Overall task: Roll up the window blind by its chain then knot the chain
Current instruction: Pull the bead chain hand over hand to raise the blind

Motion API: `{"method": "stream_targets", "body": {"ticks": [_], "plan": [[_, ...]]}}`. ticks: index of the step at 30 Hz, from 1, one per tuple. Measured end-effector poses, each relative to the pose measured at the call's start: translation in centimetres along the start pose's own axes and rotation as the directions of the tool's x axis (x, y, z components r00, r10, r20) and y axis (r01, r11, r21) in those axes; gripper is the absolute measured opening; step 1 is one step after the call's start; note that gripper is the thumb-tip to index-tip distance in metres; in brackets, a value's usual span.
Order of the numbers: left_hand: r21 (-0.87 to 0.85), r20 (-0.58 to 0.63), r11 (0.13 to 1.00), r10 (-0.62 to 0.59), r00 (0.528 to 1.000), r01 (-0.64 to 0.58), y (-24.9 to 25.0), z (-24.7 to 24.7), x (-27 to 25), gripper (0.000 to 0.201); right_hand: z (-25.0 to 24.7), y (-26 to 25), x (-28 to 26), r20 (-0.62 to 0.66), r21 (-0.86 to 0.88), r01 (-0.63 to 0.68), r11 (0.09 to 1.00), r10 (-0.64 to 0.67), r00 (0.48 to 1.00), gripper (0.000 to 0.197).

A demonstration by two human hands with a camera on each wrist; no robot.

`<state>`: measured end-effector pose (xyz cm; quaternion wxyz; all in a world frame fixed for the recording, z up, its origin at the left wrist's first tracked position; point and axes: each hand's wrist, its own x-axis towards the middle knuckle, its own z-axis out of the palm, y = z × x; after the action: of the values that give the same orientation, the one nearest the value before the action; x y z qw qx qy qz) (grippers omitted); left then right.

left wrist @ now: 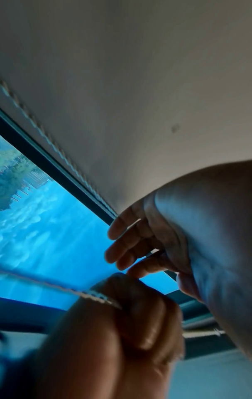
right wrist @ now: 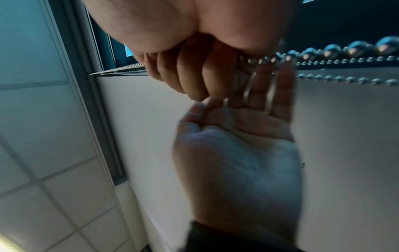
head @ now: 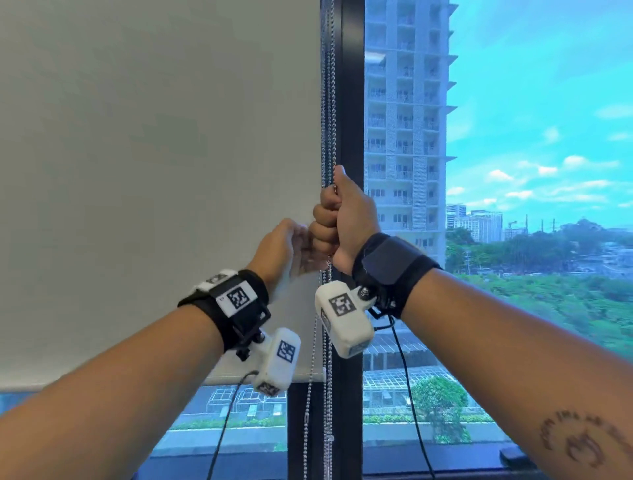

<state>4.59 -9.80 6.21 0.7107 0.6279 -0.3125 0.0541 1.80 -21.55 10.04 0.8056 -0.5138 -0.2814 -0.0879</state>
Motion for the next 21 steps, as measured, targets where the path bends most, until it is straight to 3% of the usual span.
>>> {"method": "stream_targets", "body": {"ticks": [4, 9, 16, 21], "plan": [[0.028, 0.053, 0.996, 0.084, 0.995, -0.086, 4.5, 0.9, 0.9, 0.041, -0.5, 1.1, -0.3, 0.009, -0.02, 0.012, 1.0, -0.012, 1.0, 0.048], [0.118, 0.039, 0.987, 0.11, 0.993, -0.114, 6.7, 2.4, 1.3, 0.064, -1.1, 2.5, -1.2, -0.003, -0.032, -0.064, 0.997, 0.064, 0.998, 0.052], [-0.093, -0.094, 0.989, 0.103, 0.99, -0.112, 7.1, 4.8, 1.9, 0.043, -2.0, 3.8, -1.3, 0.096, 0.049, -0.109, 0.993, 0.104, 0.99, 0.044], [-0.019, -0.194, 0.991, 0.124, 0.973, -0.13, 5.9, 5.3, 1.6, 0.044, -3.5, 3.7, -0.9, 0.179, -0.224, -0.095, 0.97, 0.136, 0.974, 0.027]]}}
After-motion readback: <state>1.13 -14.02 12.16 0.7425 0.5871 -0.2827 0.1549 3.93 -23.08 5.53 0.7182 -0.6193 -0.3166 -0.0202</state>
